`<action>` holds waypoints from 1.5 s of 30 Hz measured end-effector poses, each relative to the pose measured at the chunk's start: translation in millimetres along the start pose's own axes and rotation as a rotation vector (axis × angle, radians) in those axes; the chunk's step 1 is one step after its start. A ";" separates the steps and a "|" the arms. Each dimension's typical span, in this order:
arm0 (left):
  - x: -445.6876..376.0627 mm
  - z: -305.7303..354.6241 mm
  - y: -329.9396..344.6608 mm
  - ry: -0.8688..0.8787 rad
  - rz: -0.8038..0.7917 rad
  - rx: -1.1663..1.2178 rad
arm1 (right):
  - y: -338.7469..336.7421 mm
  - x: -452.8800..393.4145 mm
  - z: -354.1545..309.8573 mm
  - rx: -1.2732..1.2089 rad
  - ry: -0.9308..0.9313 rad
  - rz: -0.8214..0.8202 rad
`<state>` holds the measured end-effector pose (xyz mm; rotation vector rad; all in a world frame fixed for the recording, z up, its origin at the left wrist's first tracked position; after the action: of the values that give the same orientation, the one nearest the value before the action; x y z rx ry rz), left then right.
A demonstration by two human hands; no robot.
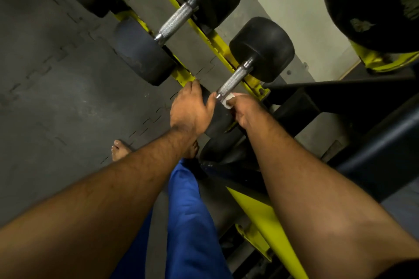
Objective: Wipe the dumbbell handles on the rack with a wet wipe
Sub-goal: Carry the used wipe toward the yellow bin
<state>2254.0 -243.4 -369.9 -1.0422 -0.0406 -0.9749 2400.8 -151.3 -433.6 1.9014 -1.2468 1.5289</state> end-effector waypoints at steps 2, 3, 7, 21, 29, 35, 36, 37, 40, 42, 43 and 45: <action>6.4 -3.8 -11.2 0.004 -0.058 0.037 | -3.4 17.8 -9.3 -0.122 -0.039 0.075; 9.5 -9.3 -23.8 -0.008 -0.082 0.070 | -0.6 31.9 -17.2 -0.192 -0.064 0.091; 23.0 -34.8 -114.5 -0.090 -0.109 0.201 | 39.7 113.0 -60.8 -0.215 -0.142 0.003; 172.9 -187.8 -562.0 -0.315 0.436 0.463 | 338.0 473.3 -235.6 0.462 -0.825 -0.288; 240.9 -258.4 -730.2 -0.347 0.654 0.318 | 500.5 603.3 -297.9 0.678 -1.149 -0.497; 214.1 -320.4 -804.3 -0.407 0.679 0.228 | 622.3 612.1 -345.9 0.769 -1.265 -0.600; 204.0 -333.0 -817.6 -0.416 0.695 0.227 | 642.9 608.1 -357.5 0.772 -1.270 -0.612; 191.8 -346.2 -832.4 -0.424 0.711 0.232 | 663.6 604.6 -370.1 0.772 -1.269 -0.618; 147.4 -379.3 -886.3 -0.447 0.738 0.240 | 734.2 597.3 -413.1 0.768 -1.252 -0.651; 117.1 -395.7 -934.0 -0.451 0.756 0.236 | 786.4 598.2 -442.7 0.799 -1.252 -0.655; 104.3 -402.6 -958.6 -0.448 0.770 0.237 | 811.8 601.0 -456.7 0.813 -1.249 -0.657; 80.2 -419.6 -1008.1 -0.443 0.798 0.220 | 868.1 608.5 -485.4 0.838 -1.248 -0.676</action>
<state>1435.2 -750.9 150.6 -0.9314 -0.0863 -0.0083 1413.1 -473.0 95.9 3.5286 -0.0182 0.3617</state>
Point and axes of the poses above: each hand's wrist, its own x-axis away from the middle knuckle, its own y-axis out of the palm, z = x × y, the point moved 10 cm from there along -x, towards the middle knuckle
